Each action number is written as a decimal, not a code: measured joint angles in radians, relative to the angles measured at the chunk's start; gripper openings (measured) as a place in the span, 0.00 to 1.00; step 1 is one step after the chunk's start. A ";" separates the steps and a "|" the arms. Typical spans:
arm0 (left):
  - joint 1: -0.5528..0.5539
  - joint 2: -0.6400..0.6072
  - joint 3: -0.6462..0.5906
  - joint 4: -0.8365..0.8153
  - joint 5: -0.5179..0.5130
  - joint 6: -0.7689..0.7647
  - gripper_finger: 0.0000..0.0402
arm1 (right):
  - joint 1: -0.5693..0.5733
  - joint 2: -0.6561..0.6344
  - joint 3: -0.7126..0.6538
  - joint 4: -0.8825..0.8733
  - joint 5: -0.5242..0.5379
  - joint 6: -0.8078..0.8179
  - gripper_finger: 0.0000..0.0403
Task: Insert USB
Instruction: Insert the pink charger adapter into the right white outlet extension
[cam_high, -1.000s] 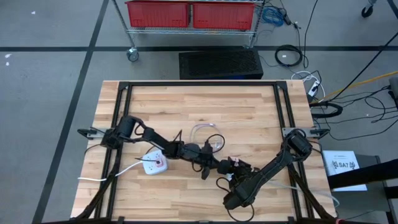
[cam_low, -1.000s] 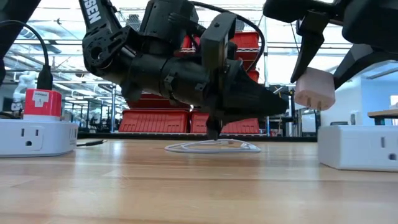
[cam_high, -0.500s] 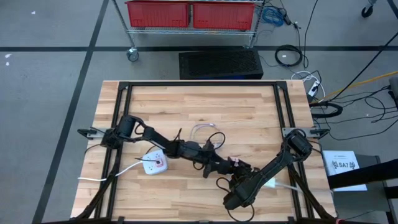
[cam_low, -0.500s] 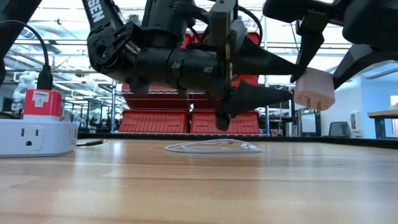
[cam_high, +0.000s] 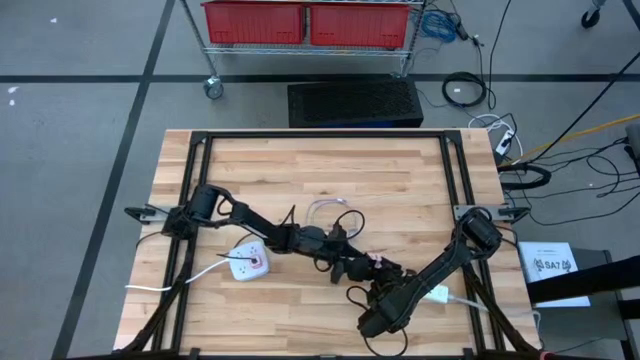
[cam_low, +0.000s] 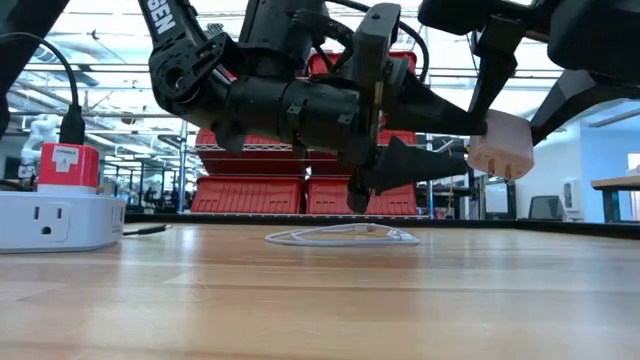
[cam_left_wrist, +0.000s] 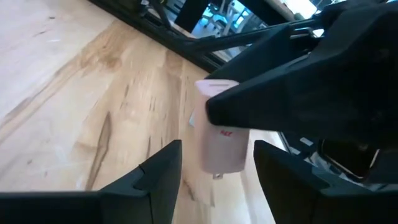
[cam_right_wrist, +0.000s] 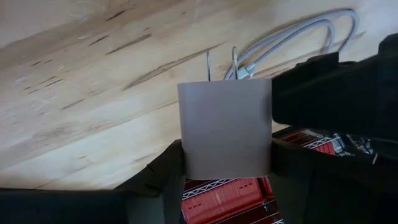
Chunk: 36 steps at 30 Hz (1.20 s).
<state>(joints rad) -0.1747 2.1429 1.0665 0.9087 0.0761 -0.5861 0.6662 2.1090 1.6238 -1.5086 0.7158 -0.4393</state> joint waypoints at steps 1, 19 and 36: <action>-0.001 0.000 0.003 -0.001 0.000 0.000 0.51 | 0.000 0.000 0.000 0.002 0.000 0.000 0.39; -0.003 0.000 0.038 -0.058 0.025 0.061 0.31 | -0.008 0.000 0.000 0.011 0.009 -0.018 0.39; -0.005 0.000 0.036 -0.052 -0.005 0.114 0.02 | -0.016 0.000 -0.002 -0.002 -0.029 0.142 0.49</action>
<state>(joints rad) -0.1795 2.1429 1.1030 0.8568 0.0709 -0.4726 0.6500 2.1094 1.6218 -1.5111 0.6868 -0.2977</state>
